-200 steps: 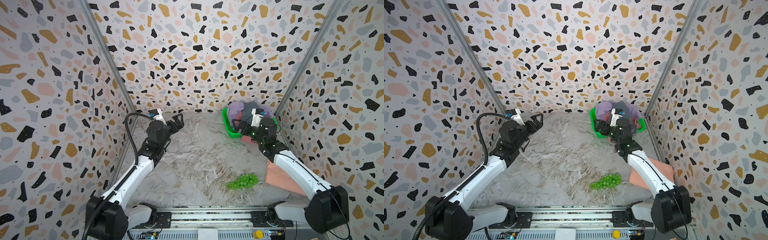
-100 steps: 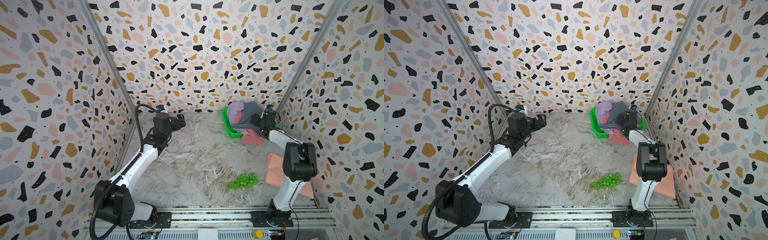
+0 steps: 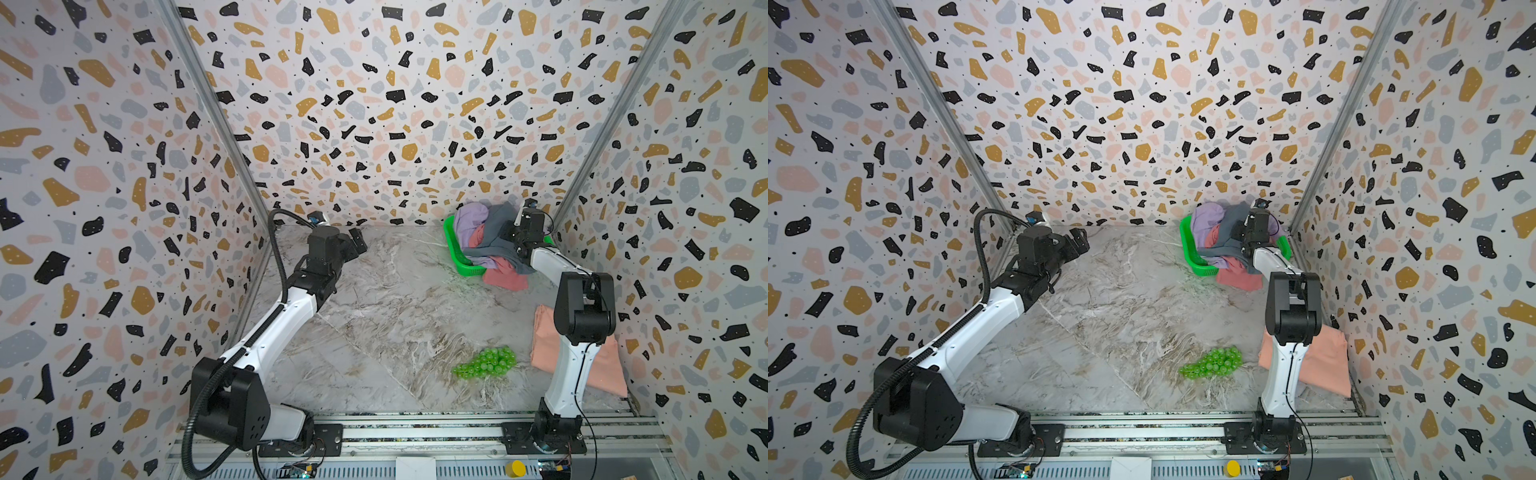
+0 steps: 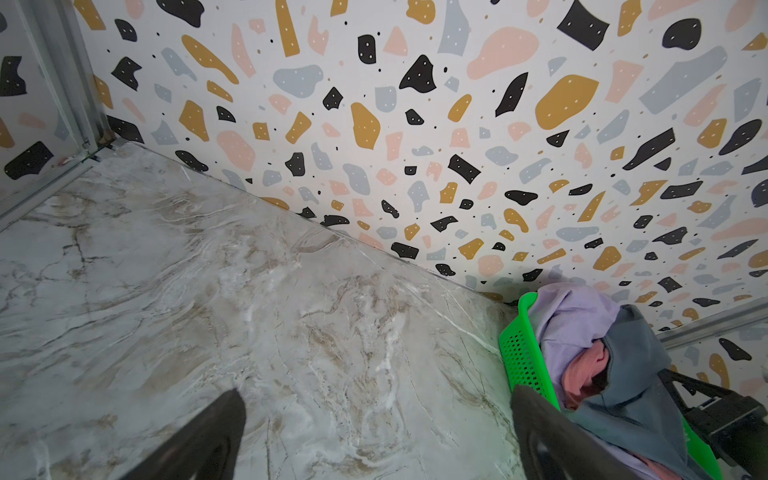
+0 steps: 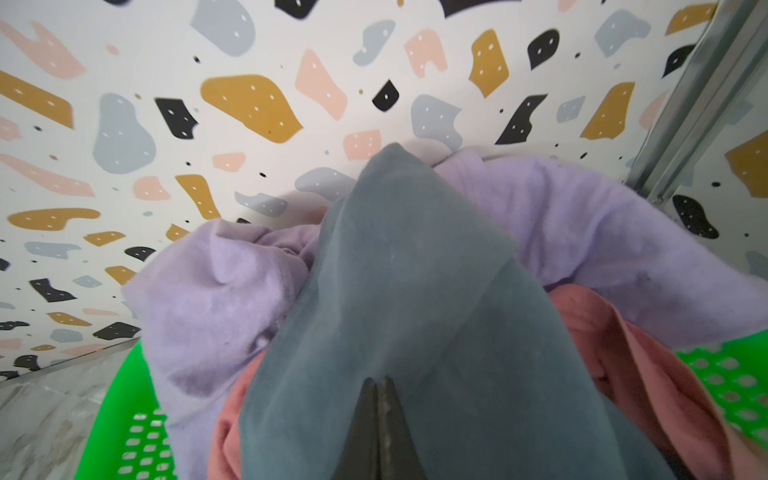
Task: Fold and stack the t-shirts
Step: 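Reach the right gripper into the green basket and grasp the grey t-shirt, then lift the grey t-shirt from the basket with the right gripper onto the table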
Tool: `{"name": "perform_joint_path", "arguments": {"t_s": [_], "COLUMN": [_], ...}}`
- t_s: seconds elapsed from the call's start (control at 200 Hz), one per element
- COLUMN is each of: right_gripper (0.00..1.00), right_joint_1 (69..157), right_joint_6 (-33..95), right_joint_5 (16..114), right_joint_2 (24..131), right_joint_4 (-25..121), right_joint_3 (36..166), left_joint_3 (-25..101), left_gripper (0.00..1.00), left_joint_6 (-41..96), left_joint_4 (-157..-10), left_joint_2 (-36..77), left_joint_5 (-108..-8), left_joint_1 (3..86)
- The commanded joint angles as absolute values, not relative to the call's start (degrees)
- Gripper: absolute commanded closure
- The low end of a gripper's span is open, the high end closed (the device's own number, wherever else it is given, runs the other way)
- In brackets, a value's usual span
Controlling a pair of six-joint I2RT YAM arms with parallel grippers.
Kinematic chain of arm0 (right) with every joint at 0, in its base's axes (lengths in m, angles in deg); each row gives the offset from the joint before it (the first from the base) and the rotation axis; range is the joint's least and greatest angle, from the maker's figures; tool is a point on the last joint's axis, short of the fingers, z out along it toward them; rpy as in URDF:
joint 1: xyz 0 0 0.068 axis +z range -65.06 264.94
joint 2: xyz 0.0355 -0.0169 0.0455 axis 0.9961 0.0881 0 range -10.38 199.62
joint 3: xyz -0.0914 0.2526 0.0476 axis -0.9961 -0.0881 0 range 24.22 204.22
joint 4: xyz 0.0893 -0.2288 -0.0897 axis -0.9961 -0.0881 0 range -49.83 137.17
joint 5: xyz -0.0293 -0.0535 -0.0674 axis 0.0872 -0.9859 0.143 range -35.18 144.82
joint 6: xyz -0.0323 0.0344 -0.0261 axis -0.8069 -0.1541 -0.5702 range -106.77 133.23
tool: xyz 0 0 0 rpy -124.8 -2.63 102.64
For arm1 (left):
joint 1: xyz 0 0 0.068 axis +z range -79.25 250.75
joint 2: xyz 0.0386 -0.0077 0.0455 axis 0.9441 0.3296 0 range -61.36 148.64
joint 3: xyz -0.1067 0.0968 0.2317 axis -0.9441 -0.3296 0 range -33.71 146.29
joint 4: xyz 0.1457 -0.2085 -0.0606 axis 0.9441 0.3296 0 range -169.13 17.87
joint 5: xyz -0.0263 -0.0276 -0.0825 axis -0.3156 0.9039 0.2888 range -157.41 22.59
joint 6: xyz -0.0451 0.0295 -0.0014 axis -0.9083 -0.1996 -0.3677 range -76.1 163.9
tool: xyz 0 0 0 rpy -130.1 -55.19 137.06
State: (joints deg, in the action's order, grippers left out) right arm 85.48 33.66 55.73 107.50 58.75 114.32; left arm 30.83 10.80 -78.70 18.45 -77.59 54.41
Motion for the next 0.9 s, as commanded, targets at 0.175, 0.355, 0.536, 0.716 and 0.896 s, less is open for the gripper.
{"name": "perform_joint_path", "arguments": {"t_s": [0.175, 0.355, 0.536, 0.716, 0.896], "right_gripper": [0.44, 0.34, 0.29, 0.43, 0.96], "right_joint_1": [85.5, 85.6, 85.6, 85.4, 86.0], "right_joint_6": [33.4, 35.0, 32.8, 32.6, 31.1], "right_joint_5": [57.3, 55.1, 55.0, 54.7, 52.2], "right_joint_2": [104.3, 109.6, 116.4, 123.6, 118.9], "right_joint_4": [52.9, 52.5, 53.8, 48.0, 51.5], "right_joint_3": [120.2, 123.7, 129.3, 138.7, 134.4], "left_joint_3": [34.0, 34.2, 33.1, 31.8, 31.4], "left_gripper": [0.0, 0.0, 0.0, 0.0, 0.0], "left_joint_6": [11.5, 11.3, 11.0, 9.8, 9.4], "left_joint_4": [-79.2, -78.9, -78.6, -78.8, -78.9], "left_joint_2": [21.6, 21.4, 20.1, 19.2, 18.8], "left_joint_5": [-76.0, -75.7, -77.1, -78.5, -79.1], "left_joint_1": [54.6, 54.6, 54.6, 54.6, 54.6]}}
